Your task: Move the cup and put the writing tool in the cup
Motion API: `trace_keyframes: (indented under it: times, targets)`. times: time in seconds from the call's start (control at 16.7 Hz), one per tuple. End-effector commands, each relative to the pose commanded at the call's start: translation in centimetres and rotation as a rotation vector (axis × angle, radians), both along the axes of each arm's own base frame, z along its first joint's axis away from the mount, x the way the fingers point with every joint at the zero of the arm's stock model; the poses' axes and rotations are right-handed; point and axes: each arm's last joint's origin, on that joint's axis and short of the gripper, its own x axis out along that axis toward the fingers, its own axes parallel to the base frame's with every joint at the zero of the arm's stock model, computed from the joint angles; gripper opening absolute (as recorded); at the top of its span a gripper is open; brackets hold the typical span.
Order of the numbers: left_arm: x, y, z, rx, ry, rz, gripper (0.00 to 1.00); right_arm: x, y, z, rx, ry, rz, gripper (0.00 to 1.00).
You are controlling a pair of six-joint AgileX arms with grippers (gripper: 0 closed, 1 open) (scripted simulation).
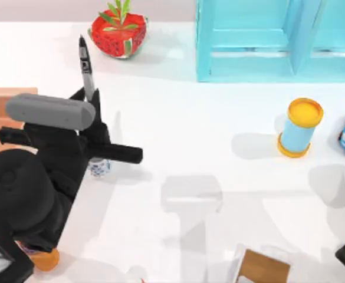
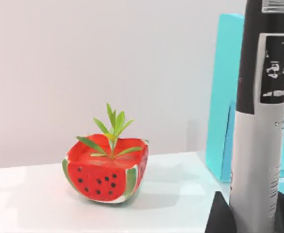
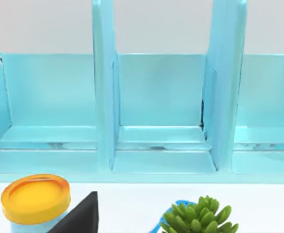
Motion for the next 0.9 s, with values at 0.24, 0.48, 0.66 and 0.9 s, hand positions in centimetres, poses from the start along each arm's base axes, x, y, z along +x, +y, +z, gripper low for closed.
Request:
trace_keyframes:
  times: [0.24, 0.48, 0.66, 0.9]
  targets:
    - [-1.6, 1.8, 0.1, -0.007, -0.104, 0.017, 0.00, 0.0, 0.0, 0.0, 0.000, 0.000, 0.000, 1.00]
    - [-2.0, 2.2, 0.2, -0.008, -0.129, 0.021, 0.00, 0.0, 0.0, 0.0, 0.000, 0.000, 0.000, 1.00]
    - [-1.9, 2.1, 0.2, -0.006, -0.126, 0.019, 0.00, 0.0, 0.0, 0.0, 0.000, 0.000, 0.000, 1.00]
    - [-0.9, 1.8, 0.0, -0.007, -0.131, 0.020, 0.00, 0.0, 0.0, 0.0, 0.000, 0.000, 0.000, 1.00]
